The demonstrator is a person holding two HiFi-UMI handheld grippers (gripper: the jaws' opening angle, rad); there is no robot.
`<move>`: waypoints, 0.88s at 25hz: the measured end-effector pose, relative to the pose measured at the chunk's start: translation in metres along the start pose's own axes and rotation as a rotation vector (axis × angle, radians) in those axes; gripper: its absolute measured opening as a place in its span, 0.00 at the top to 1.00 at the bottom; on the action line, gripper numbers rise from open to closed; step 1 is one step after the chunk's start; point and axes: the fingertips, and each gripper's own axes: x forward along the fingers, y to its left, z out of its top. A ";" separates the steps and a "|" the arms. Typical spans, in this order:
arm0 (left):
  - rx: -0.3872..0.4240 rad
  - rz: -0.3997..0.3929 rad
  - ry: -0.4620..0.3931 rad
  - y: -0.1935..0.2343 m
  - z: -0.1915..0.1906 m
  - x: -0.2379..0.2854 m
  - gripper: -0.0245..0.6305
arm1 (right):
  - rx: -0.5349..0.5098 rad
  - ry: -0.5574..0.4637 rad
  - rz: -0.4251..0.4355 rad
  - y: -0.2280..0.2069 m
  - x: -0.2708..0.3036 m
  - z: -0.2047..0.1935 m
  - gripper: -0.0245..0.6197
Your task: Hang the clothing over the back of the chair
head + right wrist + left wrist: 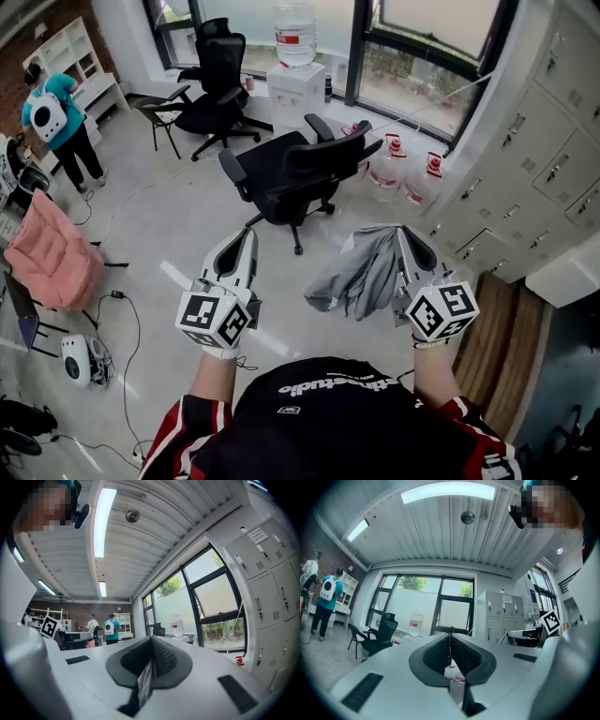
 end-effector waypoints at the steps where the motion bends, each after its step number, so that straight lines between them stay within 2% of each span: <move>1: 0.000 -0.002 0.000 0.003 0.000 -0.001 0.93 | 0.001 -0.001 -0.003 0.001 0.002 0.000 0.94; 15: -0.020 -0.023 0.015 0.051 -0.005 -0.012 0.93 | -0.022 -0.008 -0.042 0.023 0.032 -0.001 0.94; 22: -0.029 -0.015 0.027 0.071 -0.014 0.025 0.93 | -0.031 -0.011 -0.029 0.004 0.067 0.000 0.94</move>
